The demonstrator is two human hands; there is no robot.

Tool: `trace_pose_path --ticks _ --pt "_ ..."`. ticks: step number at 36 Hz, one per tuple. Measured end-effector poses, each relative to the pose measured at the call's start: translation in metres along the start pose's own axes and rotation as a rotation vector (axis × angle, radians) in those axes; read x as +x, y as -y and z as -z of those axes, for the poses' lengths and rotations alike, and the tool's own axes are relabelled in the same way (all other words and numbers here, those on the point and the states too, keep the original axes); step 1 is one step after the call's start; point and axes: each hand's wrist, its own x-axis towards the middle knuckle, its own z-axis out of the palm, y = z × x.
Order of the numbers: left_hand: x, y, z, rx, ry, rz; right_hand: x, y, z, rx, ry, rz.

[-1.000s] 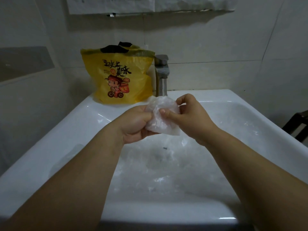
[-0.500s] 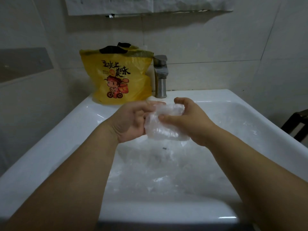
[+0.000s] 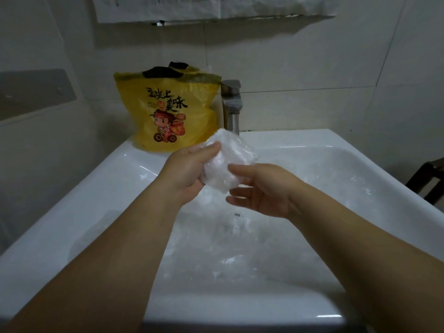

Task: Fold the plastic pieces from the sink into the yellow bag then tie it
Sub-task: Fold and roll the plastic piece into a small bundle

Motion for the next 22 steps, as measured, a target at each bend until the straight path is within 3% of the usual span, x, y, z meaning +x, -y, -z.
trace_pose_path --ticks 5,14,22 --pt "-0.001 -0.003 0.0 -0.028 0.042 0.039 0.002 0.008 0.008 0.072 -0.055 0.176" --pt "-0.009 -0.011 0.01 0.038 0.239 0.071 -0.007 0.022 0.024 0.088 0.038 0.168" --pt "-0.016 -0.016 0.009 0.099 0.259 0.054 -0.014 0.028 0.031 0.085 0.115 0.17"
